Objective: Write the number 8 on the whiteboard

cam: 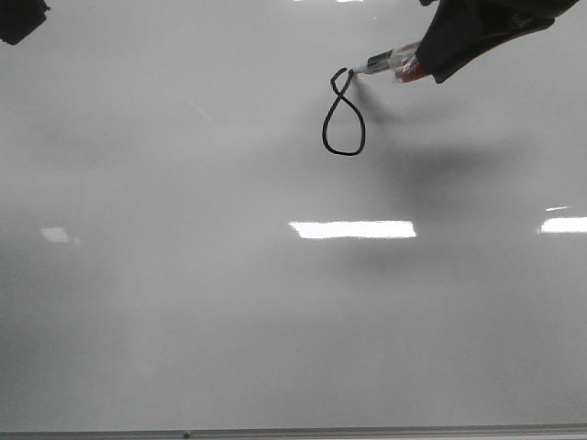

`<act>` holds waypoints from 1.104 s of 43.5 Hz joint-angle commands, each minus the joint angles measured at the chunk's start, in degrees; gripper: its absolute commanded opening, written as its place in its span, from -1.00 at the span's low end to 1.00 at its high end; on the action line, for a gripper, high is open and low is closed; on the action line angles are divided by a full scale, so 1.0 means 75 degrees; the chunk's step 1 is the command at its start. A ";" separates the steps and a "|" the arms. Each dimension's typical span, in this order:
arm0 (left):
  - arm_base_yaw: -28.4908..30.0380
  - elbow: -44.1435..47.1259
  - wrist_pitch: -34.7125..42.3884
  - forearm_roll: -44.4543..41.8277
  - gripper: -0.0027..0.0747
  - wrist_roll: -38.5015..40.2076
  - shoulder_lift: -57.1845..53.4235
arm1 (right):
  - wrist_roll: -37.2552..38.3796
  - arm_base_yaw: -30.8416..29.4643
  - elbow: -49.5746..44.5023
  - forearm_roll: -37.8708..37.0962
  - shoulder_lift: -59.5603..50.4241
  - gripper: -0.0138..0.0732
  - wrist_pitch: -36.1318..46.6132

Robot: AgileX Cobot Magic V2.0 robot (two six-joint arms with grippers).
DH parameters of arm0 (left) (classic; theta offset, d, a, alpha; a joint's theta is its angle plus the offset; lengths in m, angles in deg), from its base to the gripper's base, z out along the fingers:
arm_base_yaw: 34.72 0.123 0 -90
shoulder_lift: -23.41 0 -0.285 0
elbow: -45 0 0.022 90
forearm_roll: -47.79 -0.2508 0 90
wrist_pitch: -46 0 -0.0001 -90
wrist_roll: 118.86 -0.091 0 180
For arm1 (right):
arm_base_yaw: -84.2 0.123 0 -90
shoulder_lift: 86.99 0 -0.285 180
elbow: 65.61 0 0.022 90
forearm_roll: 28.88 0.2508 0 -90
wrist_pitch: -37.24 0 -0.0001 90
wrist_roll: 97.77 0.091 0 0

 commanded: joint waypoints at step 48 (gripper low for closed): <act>-0.2838 -0.1053 0.1028 0.3413 0.20 -0.4783 0.2141 | -0.2810 0.2142 -0.0015 0.0546 -0.2751 -0.93 -0.4344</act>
